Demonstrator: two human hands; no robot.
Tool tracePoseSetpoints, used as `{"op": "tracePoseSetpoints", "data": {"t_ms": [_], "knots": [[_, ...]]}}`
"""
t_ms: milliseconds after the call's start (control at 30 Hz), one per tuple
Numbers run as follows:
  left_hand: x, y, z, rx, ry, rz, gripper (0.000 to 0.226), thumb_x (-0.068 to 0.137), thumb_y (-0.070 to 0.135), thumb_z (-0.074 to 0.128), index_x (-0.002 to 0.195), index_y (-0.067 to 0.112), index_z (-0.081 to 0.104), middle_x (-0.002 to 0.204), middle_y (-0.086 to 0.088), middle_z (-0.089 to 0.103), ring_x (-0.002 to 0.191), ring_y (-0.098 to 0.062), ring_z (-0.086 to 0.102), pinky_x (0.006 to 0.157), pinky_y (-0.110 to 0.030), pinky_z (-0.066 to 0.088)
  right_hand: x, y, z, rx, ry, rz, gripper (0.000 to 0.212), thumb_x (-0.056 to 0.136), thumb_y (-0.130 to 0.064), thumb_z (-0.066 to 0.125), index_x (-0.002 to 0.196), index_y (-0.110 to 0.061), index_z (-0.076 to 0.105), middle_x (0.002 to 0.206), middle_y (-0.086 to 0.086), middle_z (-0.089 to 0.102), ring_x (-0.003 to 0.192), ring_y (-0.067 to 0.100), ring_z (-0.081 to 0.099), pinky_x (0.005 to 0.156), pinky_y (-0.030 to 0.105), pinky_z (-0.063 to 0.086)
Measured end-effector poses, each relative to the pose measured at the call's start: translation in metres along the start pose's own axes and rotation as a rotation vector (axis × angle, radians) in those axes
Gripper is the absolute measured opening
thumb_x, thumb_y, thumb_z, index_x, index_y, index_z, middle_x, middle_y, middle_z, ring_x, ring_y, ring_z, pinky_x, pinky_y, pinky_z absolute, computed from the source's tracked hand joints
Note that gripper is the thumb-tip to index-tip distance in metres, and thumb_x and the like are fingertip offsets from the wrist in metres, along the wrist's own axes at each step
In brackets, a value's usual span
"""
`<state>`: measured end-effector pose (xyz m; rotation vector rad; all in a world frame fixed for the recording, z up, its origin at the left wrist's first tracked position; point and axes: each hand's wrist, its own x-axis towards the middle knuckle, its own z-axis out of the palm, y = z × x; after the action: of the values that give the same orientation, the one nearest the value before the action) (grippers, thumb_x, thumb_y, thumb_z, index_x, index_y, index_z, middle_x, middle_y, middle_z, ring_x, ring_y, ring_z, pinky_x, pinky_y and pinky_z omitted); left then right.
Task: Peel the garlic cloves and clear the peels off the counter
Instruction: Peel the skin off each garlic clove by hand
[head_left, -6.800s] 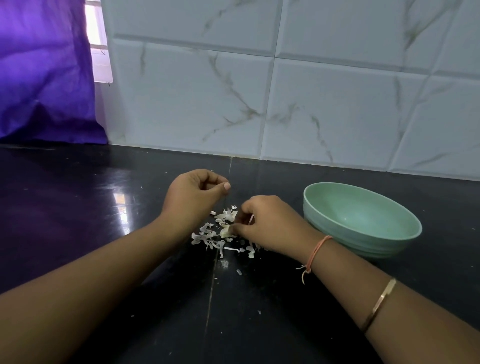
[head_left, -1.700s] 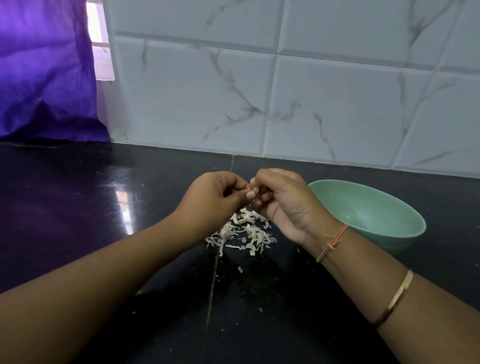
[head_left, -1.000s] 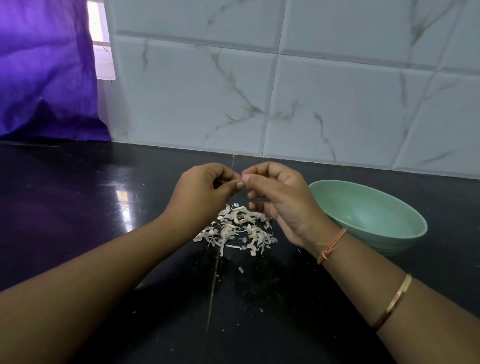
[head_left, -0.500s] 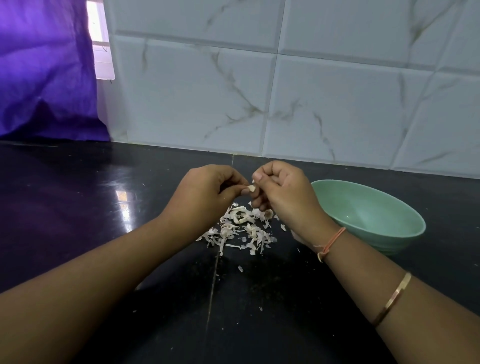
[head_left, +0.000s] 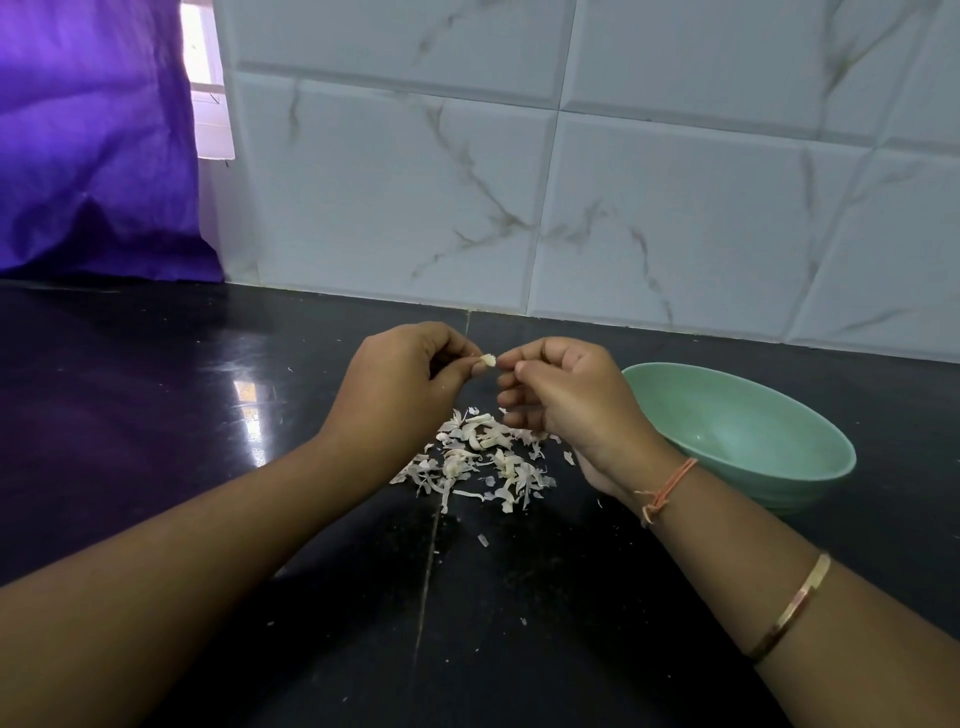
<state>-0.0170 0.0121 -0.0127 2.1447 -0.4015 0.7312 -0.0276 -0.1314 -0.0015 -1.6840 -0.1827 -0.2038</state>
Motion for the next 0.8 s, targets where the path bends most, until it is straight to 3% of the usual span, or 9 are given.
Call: {"op": "tracePoseSetpoints", "data": {"t_ms": [133,300,467,533,633,700,800], "knots": [[-0.0007,0.0005,-0.0009,0.014,0.004,0.006,0.004,0.083,0.026,0.068,0.082,0.022,0.069,0.068,0.014,0.061,0.063,-0.003,0.055,0.055,-0.009,0.037,-0.0025,-0.0009,0.0016,0.086,-0.073,0.012,0.022,0.091,-0.020,0.058,0.078,-0.003,0.063,0.067,0.007,0.058,0.058,0.012,0.056,0.054,0.024,0.052],[-0.0025,0.0019,0.0010,0.010,-0.001,0.012,0.003,0.082,0.025,0.068,0.081,0.022,0.069,0.068,0.012,0.062,0.063,-0.006,0.057,0.056,-0.008,0.038,-0.0021,0.0003,0.0025,0.011,-0.052,-0.006,0.020,0.094,-0.011,0.052,0.075,-0.005,0.058,0.064,0.005,0.052,0.053,0.009,0.048,0.049,0.019,0.047],[-0.0028,0.0013,0.0011,-0.024,0.011,0.002,0.003,0.081,0.025,0.069,0.079,0.023,0.069,0.064,0.014,0.061,0.060,-0.002,0.055,0.054,-0.008,0.038,-0.0024,0.0002,0.0027,0.010,-0.066,-0.005,0.027,0.093,-0.026,0.055,0.074,-0.006,0.059,0.059,0.001,0.051,0.049,0.009,0.046,0.046,0.020,0.043],[-0.0021,0.0008,0.0016,-0.060,-0.004,-0.022,0.007,0.081,0.025,0.069,0.075,0.027,0.067,0.058,0.014,0.058,0.055,0.000,0.053,0.052,-0.008,0.038,-0.0026,0.0017,0.0030,-0.030,-0.083,-0.045,0.024,0.093,-0.022,0.055,0.080,-0.003,0.060,0.058,0.000,0.051,0.048,0.006,0.045,0.046,0.018,0.043],[-0.0012,0.0020,0.0015,-0.152,-0.049,-0.086,0.015,0.082,0.023,0.069,0.070,0.031,0.063,0.057,0.010,0.059,0.052,-0.003,0.052,0.053,-0.013,0.041,-0.0031,0.0024,0.0038,-0.079,-0.080,-0.097,0.023,0.095,-0.016,0.051,0.082,0.000,0.062,0.058,-0.002,0.050,0.046,0.003,0.044,0.045,0.014,0.041],[-0.0011,0.0039,0.0003,-0.230,-0.080,-0.131,0.015,0.082,0.020,0.068,0.070,0.029,0.064,0.060,0.004,0.063,0.055,-0.005,0.053,0.057,-0.019,0.045,-0.0043,0.0009,0.0038,-0.088,-0.080,-0.114,0.025,0.096,-0.015,0.049,0.073,-0.009,0.059,0.058,-0.003,0.050,0.046,0.002,0.043,0.044,0.012,0.038],[-0.0019,0.0078,-0.0006,-0.369,-0.126,-0.178,0.012,0.082,0.014,0.067,0.073,0.022,0.067,0.071,-0.014,0.068,0.063,-0.016,0.056,0.070,-0.037,0.054,-0.0031,0.0002,0.0029,-0.050,-0.081,-0.088,0.029,0.097,-0.014,0.047,0.069,-0.013,0.055,0.058,-0.003,0.050,0.047,0.004,0.043,0.045,0.013,0.039]]}}
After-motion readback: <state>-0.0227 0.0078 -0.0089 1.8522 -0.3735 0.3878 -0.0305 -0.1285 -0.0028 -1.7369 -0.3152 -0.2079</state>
